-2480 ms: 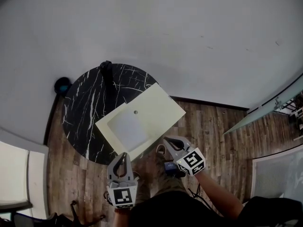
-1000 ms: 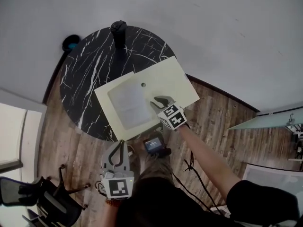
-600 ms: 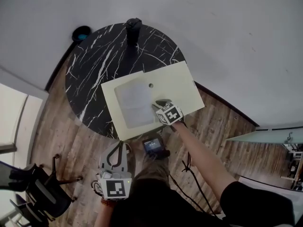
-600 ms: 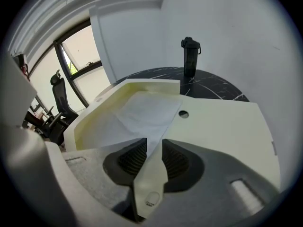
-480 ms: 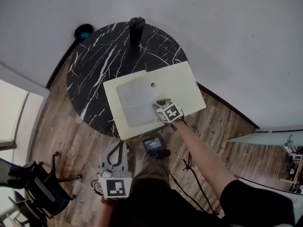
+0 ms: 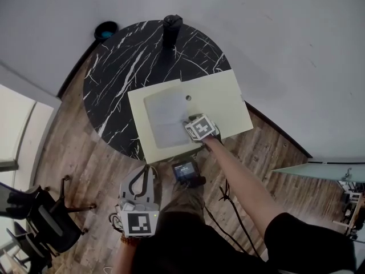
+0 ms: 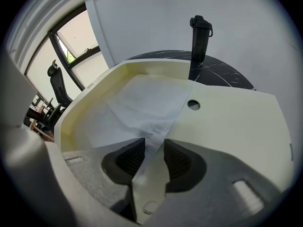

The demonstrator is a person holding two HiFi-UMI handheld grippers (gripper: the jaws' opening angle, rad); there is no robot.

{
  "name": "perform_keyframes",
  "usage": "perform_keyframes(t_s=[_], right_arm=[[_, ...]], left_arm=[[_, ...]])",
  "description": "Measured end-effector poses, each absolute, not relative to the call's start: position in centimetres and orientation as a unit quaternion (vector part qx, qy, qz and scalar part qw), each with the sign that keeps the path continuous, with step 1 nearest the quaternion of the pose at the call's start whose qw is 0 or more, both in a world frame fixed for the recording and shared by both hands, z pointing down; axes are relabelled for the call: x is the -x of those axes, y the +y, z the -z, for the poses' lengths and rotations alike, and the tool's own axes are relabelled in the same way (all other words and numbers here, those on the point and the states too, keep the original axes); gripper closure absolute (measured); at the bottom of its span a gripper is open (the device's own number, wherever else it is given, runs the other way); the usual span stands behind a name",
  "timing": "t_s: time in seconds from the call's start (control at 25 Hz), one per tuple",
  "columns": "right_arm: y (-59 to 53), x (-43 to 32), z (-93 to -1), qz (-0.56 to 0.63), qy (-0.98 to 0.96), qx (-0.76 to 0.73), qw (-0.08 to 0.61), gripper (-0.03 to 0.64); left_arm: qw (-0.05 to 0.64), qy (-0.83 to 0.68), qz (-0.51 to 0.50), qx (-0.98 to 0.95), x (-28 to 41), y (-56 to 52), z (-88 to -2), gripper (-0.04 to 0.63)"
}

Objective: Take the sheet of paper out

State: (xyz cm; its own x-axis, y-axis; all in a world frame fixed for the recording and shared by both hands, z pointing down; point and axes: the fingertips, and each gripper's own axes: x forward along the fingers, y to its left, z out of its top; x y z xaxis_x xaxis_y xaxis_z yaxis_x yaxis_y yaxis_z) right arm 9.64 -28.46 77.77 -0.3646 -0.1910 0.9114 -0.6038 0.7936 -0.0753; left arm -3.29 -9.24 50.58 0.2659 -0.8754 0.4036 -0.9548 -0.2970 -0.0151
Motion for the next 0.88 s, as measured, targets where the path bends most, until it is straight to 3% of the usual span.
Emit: perform_keyframes(t_s=[0.88], right_arm=[[-29.2, -10.8, -77.6, -0.249, -0.797, -0.304, 0.46, 0.581]], left_arm=[[0.113, -0.577, -0.181, -0.789, 3.4, -8.9, -50.9, 0.591]])
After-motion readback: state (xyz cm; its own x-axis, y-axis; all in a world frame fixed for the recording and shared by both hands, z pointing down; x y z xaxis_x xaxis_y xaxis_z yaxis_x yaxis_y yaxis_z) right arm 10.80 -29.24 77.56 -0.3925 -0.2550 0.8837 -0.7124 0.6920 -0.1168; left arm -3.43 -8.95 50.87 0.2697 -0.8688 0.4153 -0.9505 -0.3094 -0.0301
